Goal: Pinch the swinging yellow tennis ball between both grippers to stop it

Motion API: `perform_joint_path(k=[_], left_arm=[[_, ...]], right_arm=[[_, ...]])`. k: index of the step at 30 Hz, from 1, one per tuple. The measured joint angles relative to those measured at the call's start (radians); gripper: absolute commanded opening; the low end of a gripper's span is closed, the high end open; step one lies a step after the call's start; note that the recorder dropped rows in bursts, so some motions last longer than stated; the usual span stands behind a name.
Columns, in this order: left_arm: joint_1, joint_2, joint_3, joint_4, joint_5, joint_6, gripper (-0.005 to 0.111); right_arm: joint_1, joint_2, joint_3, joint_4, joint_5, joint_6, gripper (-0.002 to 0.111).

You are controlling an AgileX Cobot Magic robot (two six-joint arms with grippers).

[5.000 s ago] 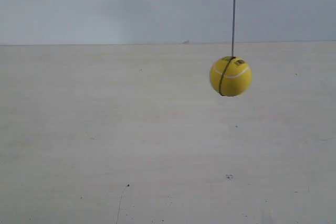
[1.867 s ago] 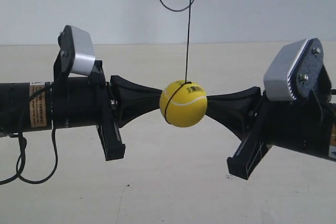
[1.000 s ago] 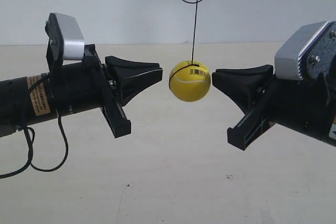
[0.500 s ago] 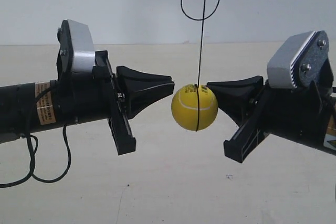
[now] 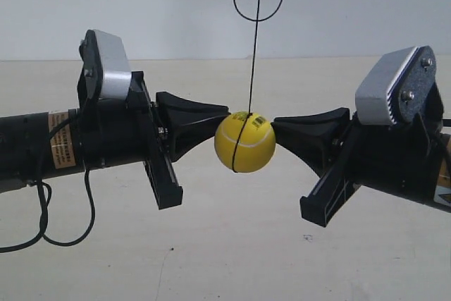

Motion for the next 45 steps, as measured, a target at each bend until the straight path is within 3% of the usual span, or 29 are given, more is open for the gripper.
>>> perform_joint_path(k=[7, 19, 45], left_arm=[[0.0, 0.0, 0.0, 0.007, 0.008, 0.0, 0.005], [0.0, -0.027, 0.0, 0.006, 0.134, -0.003, 0.005], [0.0, -0.092, 0.008, 0.049, 0.216, -0.046, 0.005]], right_arm=[[0.0, 0.0, 0.0, 0.0, 0.0, 0.0, 0.0], [0.0, 0.0, 0.0, 0.0, 0.0, 0.002, 0.0], [0.0, 0.0, 0.0, 0.0, 0.017, 0.002, 0.0]])
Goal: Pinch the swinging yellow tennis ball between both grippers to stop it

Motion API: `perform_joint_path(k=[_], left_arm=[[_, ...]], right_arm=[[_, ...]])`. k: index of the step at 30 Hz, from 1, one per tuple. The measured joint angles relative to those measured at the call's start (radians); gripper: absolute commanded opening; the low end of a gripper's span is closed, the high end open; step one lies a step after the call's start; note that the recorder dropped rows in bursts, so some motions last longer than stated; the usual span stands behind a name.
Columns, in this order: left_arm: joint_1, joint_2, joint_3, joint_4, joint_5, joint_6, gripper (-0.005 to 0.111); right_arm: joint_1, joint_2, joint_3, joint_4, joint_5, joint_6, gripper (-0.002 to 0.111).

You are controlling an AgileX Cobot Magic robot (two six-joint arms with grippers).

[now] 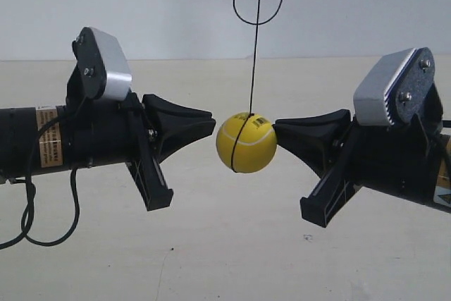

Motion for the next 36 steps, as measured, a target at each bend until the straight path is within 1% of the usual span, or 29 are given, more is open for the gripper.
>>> perform_joint_path(k=[5, 10, 14, 19, 26, 36], left_arm=[[0.0, -0.024, 0.018, 0.0, 0.023, 0.0, 0.005], [0.0, -0.094, 0.047, 0.002, 0.023, 0.0, 0.005], [0.0, -0.105, 0.063, 0.004, 0.005, -0.001, 0.005], [0.0, -0.066, 0.065, -0.006, -0.052, 0.013, 0.005], [0.0, -0.014, 0.065, -0.113, -0.093, 0.091, 0.005], [0.0, 0.001, 0.065, -0.133, -0.138, 0.101, 0.005]], right_arm=[[0.0, 0.0, 0.0, 0.0, 0.0, 0.0, 0.0], [0.0, 0.0, 0.0, -0.002, 0.0, 0.0, 0.0], [0.0, 0.0, 0.0, -0.008, 0.0, 0.011, 0.0], [0.0, 0.0, 0.0, -0.059, -0.034, 0.036, 0.0], [0.0, 0.0, 0.0, -0.061, -0.04, 0.038, 0.0], [0.0, 0.0, 0.0, -0.051, -0.038, 0.015, 0.0]])
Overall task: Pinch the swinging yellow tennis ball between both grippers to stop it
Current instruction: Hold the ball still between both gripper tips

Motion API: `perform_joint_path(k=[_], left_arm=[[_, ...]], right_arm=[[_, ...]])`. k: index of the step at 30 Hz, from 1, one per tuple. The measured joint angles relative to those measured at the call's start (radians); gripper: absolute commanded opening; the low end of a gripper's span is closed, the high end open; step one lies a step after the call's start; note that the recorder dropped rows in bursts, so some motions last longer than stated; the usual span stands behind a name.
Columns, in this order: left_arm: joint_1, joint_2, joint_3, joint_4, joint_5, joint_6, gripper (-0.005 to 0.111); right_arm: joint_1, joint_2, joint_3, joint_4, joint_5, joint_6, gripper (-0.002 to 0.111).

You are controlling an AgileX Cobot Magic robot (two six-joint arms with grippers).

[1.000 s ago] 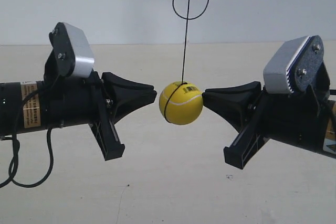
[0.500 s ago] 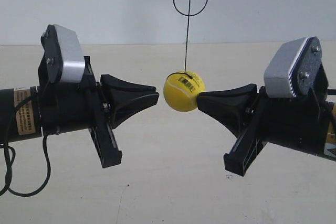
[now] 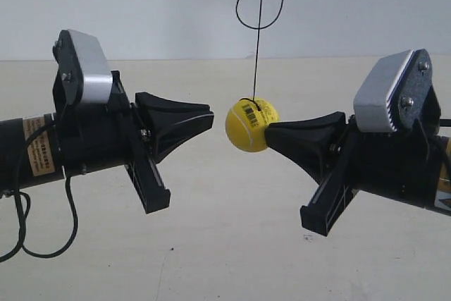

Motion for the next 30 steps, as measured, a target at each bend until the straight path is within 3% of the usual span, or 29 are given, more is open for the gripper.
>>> perform_joint_path(k=[8, 30], left_arm=[[0.0, 0.078, -0.005, -0.01, -0.045, 0.014, 0.005], [0.0, 0.08, -0.006, -0.014, -0.066, 0.027, 0.005]], right_arm=[[0.0, 0.0, 0.0, 0.012, 0.019, -0.007, 0.0], [0.0, 0.0, 0.0, 0.012, 0.019, -0.009, 0.0]])
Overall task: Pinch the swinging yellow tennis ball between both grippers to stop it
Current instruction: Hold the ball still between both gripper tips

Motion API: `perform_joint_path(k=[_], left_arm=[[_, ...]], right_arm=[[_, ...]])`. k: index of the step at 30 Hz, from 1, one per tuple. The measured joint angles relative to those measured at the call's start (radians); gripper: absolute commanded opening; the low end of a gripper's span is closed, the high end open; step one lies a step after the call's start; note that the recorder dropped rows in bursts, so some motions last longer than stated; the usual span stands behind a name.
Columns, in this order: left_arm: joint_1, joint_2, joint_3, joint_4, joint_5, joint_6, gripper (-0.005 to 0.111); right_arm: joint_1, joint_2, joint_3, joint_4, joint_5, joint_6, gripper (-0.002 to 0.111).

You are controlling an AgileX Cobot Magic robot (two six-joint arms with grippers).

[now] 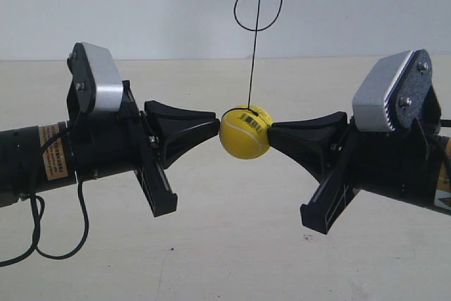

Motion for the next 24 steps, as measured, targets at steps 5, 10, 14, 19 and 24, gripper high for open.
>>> perform_joint_path(k=[5, 10, 14, 19, 24], left_arm=[[0.0, 0.0, 0.0, 0.0, 0.0, 0.0, 0.005], [0.0, 0.0, 0.0, 0.0, 0.0, 0.0, 0.005], [0.0, 0.0, 0.0, 0.0, 0.0, 0.0, 0.005], [0.0, 0.0, 0.0, 0.004, 0.0, 0.0, 0.005], [0.0, 0.0, 0.0, 0.008, -0.002, 0.0, 0.005]], right_arm=[[0.0, 0.0, 0.0, 0.0, 0.0, 0.0, 0.0], [0.0, 0.0, 0.0, 0.0, 0.0, 0.0, 0.0], [0.0, 0.0, 0.0, 0.0, 0.0, 0.0, 0.0], [0.0, 0.0, 0.0, 0.0, 0.0, 0.002, 0.0], [0.0, 0.0, 0.0, 0.0, 0.0, 0.002, 0.0]])
